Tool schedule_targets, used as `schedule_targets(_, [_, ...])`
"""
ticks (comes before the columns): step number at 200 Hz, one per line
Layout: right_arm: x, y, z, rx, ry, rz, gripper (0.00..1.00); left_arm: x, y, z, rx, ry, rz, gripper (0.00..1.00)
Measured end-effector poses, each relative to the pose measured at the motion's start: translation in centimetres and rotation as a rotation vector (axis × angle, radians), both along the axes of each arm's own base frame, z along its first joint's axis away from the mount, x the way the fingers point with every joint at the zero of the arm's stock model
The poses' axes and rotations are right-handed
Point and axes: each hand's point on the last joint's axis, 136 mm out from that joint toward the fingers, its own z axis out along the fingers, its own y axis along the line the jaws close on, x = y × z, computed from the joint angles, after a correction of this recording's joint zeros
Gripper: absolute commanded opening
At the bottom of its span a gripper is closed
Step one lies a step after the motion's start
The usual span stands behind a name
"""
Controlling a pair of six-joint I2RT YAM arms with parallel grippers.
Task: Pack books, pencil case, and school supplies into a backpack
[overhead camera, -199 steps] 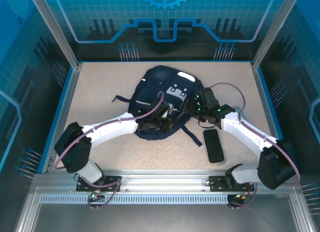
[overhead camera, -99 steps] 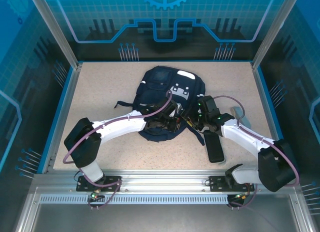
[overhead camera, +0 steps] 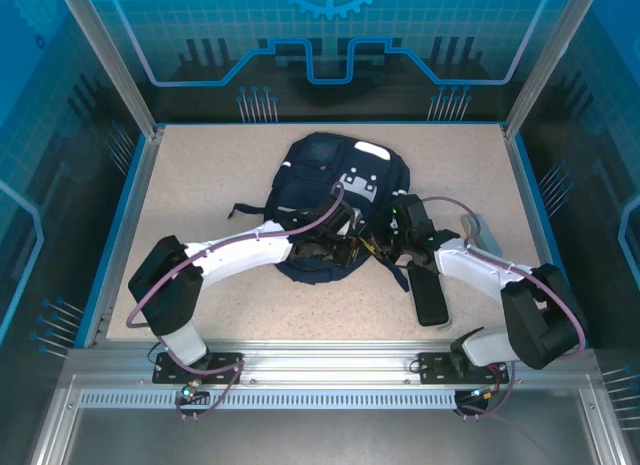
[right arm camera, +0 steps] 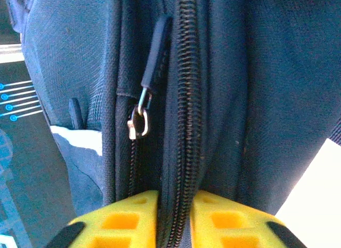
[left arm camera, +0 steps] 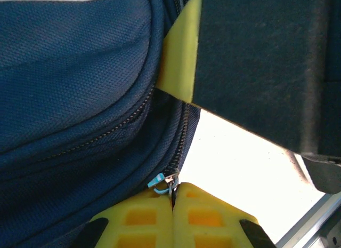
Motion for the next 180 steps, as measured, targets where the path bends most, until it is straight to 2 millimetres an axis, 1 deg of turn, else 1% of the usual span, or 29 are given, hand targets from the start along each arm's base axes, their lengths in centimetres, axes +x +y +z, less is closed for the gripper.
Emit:
schedule_targets(23, [0.0, -0.3, -0.2, -0.022, -0.002, 0.0, 0.11, 0.0, 0.6, -0.2, 0.031, -0.009, -0.005, 0.0])
schedule_targets(40, [0.1, -0.7, -0.3, -0.057, -0.007, 0.003, 0.1, -0.1, 1.7, -0.4, 0.055, -0.024, -0.001, 0.0])
schedule_targets(54, [0.4, -1.5, -0.3, -0.098, -0.015, -0.003, 0.09, -0.1, 3.7, -0.5, 0.085, -0.03, 0.028, 0.0])
schedule_targets(70, [0.8, -2.6, -0.4, -0.148, -0.024, -0.012, 0.08, 0.4, 6.4, -0.8, 0.124, -0.034, 0.088, 0.0])
schedule_targets(83, [1.4, -3.4, -0.5, -0.182, -0.028, -0.02, 0.08, 1.1, 8.6, -1.4, 0.159, -0.026, 0.143, 0.0])
schedule_targets(100, [2.3, -4.4, -0.6, -0.229, -0.034, -0.024, 0.08, 1.9, 11.4, -2.8, 0.201, -0.005, 0.212, 0.0])
schedule_targets(114, [3.0, -4.6, -0.8, -0.256, -0.037, -0.008, 0.1, 2.5, 12.7, -3.2, 0.207, 0.001, 0.249, 0.0])
schedule_targets(127, [3.5, -4.4, -0.6, -0.276, -0.04, 0.015, 0.18, 3.0, 13.0, -3.1, 0.2, -0.006, 0.262, 0.0])
schedule_targets(135, [4.0, -4.4, -0.3, -0.289, -0.051, 0.03, 0.26, 3.2, 12.9, -2.9, 0.196, -0.014, 0.26, 0.0])
schedule_targets(151, [4.7, -4.7, 0.5, -0.31, -0.079, 0.042, 0.45, 3.6, 12.7, -2.4, 0.19, -0.03, 0.249, 0.0])
schedule_targets(157, [4.9, -5.0, 0.9, -0.318, -0.089, 0.043, 0.53, 3.7, 12.5, -2.1, 0.185, -0.037, 0.241, 0.0])
schedule_targets(164, [5.1, -5.2, 1.2, -0.326, -0.098, 0.042, 0.58, 3.8, 12.2, -1.7, 0.182, -0.048, 0.23, 0.0])
schedule_targets(180, [4.6, -5.8, 2.2, -0.342, -0.111, 0.031, 0.67, 3.6, 10.8, -0.8, 0.18, -0.081, 0.182, 0.0])
